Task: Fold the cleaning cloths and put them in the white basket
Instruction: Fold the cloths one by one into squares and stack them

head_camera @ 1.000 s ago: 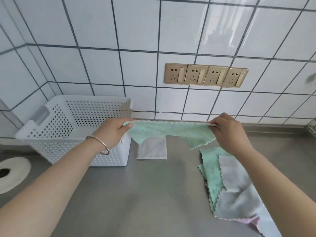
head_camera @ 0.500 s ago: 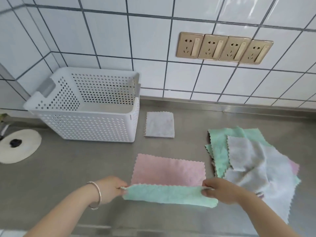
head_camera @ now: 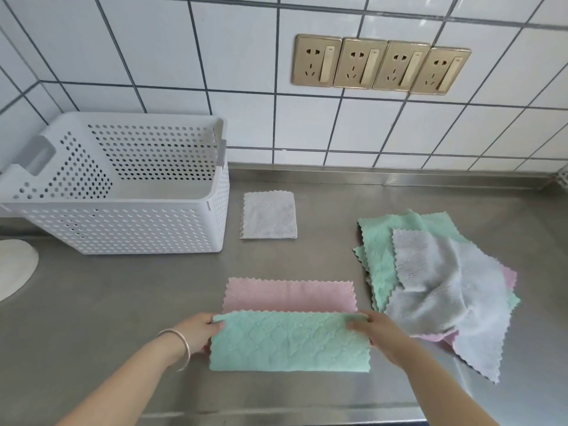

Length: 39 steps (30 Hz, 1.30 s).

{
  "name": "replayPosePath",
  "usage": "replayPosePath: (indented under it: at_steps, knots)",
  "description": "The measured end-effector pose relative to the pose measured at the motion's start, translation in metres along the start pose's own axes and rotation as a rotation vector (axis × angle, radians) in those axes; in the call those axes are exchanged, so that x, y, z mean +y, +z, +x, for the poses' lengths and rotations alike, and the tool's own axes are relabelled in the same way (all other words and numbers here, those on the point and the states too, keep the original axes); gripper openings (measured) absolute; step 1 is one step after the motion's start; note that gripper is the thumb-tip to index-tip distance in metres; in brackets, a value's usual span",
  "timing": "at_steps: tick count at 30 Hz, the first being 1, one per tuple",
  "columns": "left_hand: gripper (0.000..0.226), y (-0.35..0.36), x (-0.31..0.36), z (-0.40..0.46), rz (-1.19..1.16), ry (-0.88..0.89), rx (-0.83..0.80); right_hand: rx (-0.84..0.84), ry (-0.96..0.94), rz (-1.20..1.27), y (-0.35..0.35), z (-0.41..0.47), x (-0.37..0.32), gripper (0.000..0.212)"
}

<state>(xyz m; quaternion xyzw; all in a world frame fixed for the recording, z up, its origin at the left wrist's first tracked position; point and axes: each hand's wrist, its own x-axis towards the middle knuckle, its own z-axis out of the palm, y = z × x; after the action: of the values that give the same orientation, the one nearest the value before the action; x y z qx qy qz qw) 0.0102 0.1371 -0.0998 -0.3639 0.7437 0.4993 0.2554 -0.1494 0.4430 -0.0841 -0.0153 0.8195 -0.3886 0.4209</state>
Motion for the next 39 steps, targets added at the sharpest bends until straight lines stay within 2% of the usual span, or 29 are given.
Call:
replayPosePath:
  at_steps: [3,8,12,17,21,28,30,33,35,37,39]
  knots:
    - [0.023,0.007,0.008,0.025,0.091,0.010,0.165,0.131,0.006,0.174,0.005,0.016,0.002,0.006]
    - [0.033,0.012,0.015,0.046,0.310,0.028,0.378,0.299,-0.008,0.139,0.015,0.033,-0.004,0.015]
    - [0.038,0.013,0.014,0.059,0.453,0.057,0.424,0.353,-0.026,0.092,0.016,0.045,-0.007,0.012]
    - [0.038,0.011,0.019,0.069,0.518,0.099,0.466,0.448,-0.031,-0.001,0.019,0.059,-0.008,0.012]
    - [0.039,0.011,0.019,0.074,0.535,0.098,0.456,0.507,0.022,-0.048,0.020,0.063,-0.009,0.026]
    - [0.041,0.012,0.022,0.079,0.545,0.050,0.445,0.559,0.100,-0.115,0.025,0.068,-0.013,0.022]
    - [0.041,0.014,0.026,0.078,0.563,0.029,0.461,0.567,0.128,-0.129,0.025,0.069,-0.014,0.029]
    - [0.039,0.013,0.035,0.068,0.598,0.002,0.550,0.564,0.154,-0.163,0.025,0.068,-0.018,0.040]
    - [0.034,0.014,0.038,0.058,0.477,0.024,0.687,0.563,0.146,-0.213,0.025,0.061,-0.019,0.041]
    - [0.047,0.019,0.032,0.053,0.304,0.129,0.820,0.570,0.087,-0.328,0.028,0.051,-0.015,0.039]
    - [0.057,0.031,0.026,0.051,0.399,0.275,0.856,0.597,0.004,-0.438,0.032,0.040,-0.007,0.041]
